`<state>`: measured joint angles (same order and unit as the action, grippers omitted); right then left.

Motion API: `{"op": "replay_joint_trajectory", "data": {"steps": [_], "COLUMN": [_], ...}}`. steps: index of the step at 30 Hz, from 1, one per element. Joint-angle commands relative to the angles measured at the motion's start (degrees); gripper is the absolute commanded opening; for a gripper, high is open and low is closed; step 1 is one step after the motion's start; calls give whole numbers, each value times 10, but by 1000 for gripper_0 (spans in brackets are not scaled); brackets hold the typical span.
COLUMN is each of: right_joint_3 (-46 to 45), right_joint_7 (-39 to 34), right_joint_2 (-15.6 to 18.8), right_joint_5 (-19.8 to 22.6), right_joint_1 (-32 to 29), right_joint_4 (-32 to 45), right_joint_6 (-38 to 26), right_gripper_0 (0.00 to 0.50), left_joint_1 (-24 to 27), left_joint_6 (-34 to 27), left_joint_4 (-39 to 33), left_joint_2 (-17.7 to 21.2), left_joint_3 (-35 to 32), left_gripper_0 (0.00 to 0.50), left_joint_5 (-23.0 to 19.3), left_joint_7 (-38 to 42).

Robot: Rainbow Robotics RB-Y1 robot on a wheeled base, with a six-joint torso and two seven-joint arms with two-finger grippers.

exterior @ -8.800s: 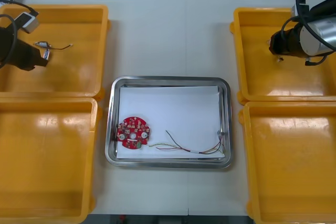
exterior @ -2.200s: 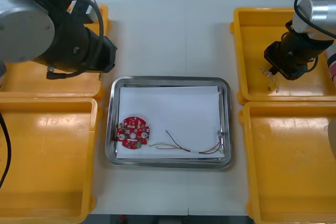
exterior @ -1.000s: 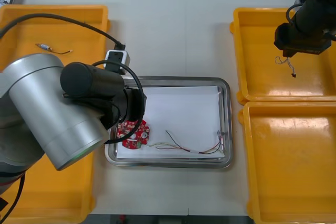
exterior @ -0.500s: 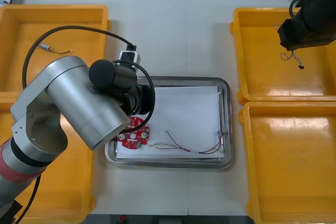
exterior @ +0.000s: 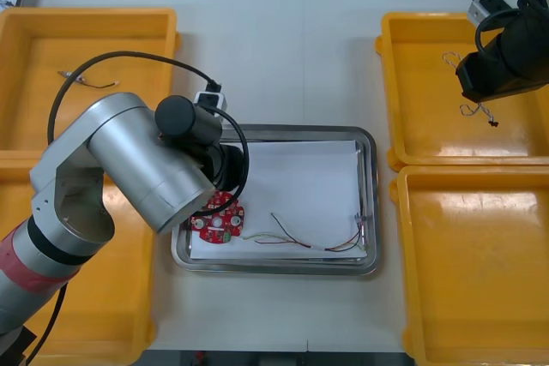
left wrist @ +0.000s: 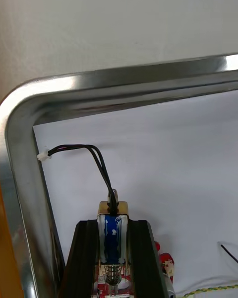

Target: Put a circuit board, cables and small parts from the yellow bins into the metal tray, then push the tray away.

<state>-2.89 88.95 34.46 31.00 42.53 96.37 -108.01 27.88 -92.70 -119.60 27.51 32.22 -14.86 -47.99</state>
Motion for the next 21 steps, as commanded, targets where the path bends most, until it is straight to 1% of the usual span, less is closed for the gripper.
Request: {"op": "replay_joint_trajectory", "data": {"steps": [1,3,9,12,15,21], "right_joint_3": [-17,-17,-17,-17,-17,-16], "right_joint_7": [14,14,14,14,14,13], "right_joint_2": [25,26,26,26,25,22], "right_joint_5": [9,11,15,19,21,29], "right_joint_1": [-17,-17,-17,-17,-17,-17], "right_joint_4": [37,38,38,39,39,39], "right_joint_6": [-3,-3,-4,-4,-4,-4], "right_gripper_0": [0,0,0,0,0,0], "left_joint_1": [37,53,81,88,97,104], "left_joint_6": [-41,-71,-126,-131,-132,-122], "left_joint_4": [16,16,17,19,36,63], "left_joint_2": [-16,-21,-35,-39,-42,-54], "left_joint_3": [-24,-28,-46,-53,-58,-61], "left_gripper_0": [0,0,0,0,0,0], "left_joint_5": [-40,-48,-65,-69,-74,-59], "left_joint_7": [-52,-51,-47,-47,-47,-55]}}
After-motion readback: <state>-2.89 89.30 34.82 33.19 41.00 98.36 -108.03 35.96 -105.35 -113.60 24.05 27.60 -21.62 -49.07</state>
